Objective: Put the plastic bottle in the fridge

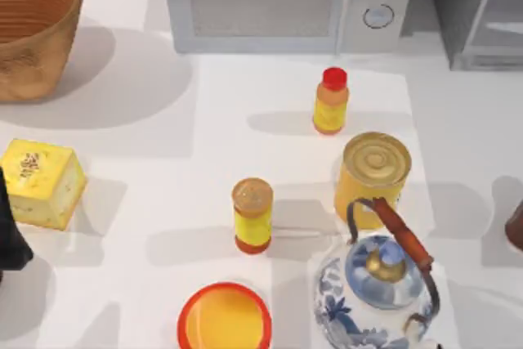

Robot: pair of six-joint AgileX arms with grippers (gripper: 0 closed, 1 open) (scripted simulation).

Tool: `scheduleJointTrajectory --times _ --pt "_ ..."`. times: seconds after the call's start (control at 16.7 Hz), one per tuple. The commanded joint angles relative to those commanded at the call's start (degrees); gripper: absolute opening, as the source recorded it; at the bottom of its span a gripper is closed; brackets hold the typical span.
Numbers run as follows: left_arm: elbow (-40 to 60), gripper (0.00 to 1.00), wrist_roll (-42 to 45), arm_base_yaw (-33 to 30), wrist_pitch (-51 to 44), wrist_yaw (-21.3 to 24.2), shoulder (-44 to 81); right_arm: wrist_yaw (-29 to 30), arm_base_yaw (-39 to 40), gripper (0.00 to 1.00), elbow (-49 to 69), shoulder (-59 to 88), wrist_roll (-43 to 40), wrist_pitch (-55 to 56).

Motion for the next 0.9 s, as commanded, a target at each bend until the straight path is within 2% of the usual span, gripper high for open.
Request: scheduleJointTrajectory --times 0.24,0.42,0.66,0.9 --pt "0.0 1.0 0.0 0.0 0.0 0.0 0.0 -1.46 -0.73 1.0 0.25 1.75 -0.78 0.75" --pt "0.0 1.0 0.0 0.0 0.0 0.0 0.0 -7.15 -3.57 1.0 1.21 8.57 -3.82 3.69" --pt "0.0 1.0 0.0 0.0 0.0 0.0 0.0 -19.7 -9.81 1.0 3.32 23.68 -10.49 10.11" --pt "0.0 1.0 0.0 0.0 0.0 0.0 0.0 -35.59 -17.67 1.0 5.97 42.95 -18.88 18.21"
